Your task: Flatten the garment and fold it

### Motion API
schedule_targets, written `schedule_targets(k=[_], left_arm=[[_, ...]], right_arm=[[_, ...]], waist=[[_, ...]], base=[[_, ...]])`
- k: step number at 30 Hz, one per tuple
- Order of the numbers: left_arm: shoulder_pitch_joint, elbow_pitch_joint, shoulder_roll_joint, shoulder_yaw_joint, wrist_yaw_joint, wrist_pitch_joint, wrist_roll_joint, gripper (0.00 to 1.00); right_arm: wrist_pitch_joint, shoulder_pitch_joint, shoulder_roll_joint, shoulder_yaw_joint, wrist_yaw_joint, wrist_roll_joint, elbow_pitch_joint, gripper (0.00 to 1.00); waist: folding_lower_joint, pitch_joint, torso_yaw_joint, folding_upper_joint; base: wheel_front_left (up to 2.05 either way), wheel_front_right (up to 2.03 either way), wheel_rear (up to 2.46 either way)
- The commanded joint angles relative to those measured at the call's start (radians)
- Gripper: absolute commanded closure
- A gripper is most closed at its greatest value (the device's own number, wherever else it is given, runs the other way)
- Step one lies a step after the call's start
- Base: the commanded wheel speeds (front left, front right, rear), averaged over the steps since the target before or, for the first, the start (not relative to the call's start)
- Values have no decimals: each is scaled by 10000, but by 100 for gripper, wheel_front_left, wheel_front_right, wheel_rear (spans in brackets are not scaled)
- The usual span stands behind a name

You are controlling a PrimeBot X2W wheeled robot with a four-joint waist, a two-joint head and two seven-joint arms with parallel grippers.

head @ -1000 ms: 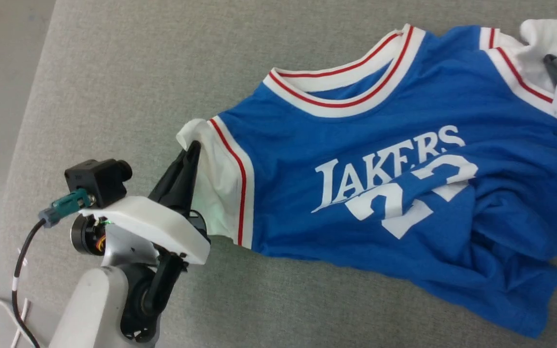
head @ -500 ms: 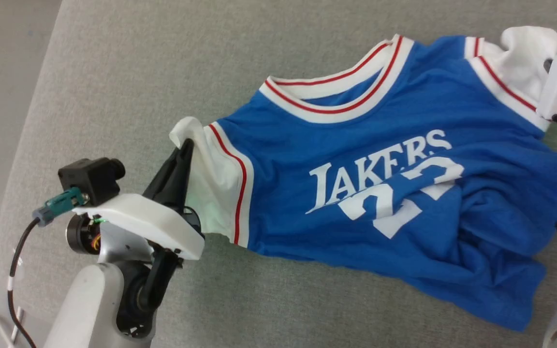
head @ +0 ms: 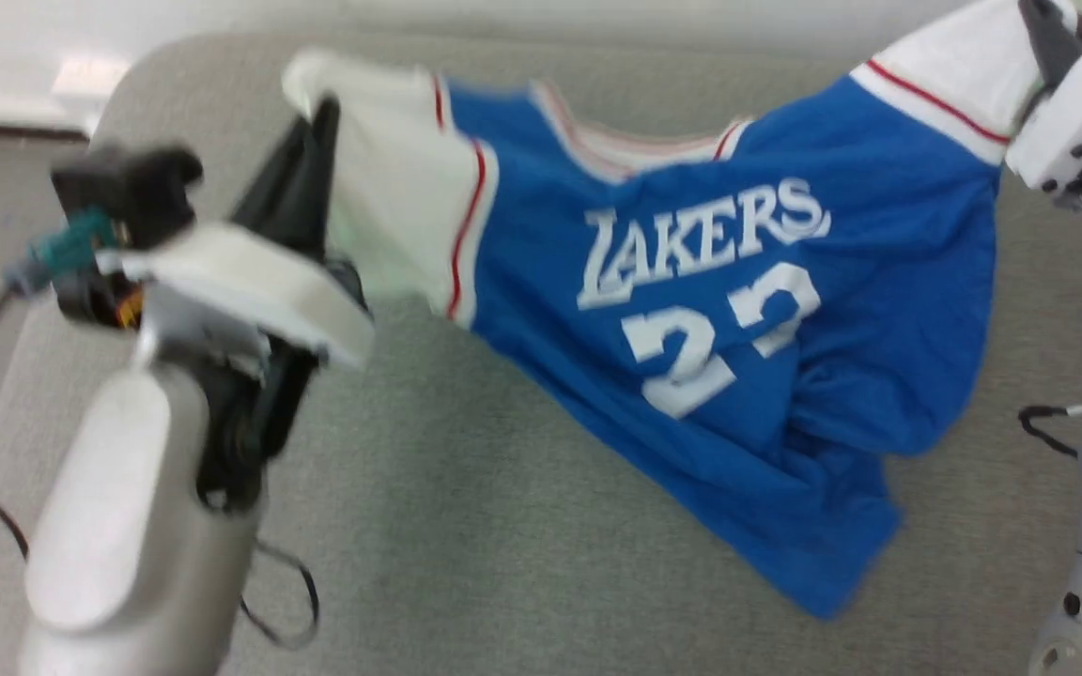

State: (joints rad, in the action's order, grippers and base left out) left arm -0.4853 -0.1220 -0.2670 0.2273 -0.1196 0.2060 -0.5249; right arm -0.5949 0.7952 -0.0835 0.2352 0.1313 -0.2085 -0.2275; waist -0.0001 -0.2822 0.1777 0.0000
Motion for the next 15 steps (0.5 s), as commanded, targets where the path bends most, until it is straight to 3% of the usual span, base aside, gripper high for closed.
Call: schedule_targets(k=[1,10,15], left_arm=[[-559,139,-65,10,112,24,141,100],[-3552,2145,-54,401,495,516,537,100],[-4581,3028,424,378,627,869,25,100]], right_arm=[[183,198,18,-158,-6,-179,119,100],[493,1397,139,-1340,-6,-757,-81,100],[358,2063,214,-1865,-6,-1116,-469,100]], waist=[[1,1058,-933,0],[1,2239,-2020,0],[1,2578,-2491,0]], base=[[0,0,0],[0,0,0],[0,0,0]])
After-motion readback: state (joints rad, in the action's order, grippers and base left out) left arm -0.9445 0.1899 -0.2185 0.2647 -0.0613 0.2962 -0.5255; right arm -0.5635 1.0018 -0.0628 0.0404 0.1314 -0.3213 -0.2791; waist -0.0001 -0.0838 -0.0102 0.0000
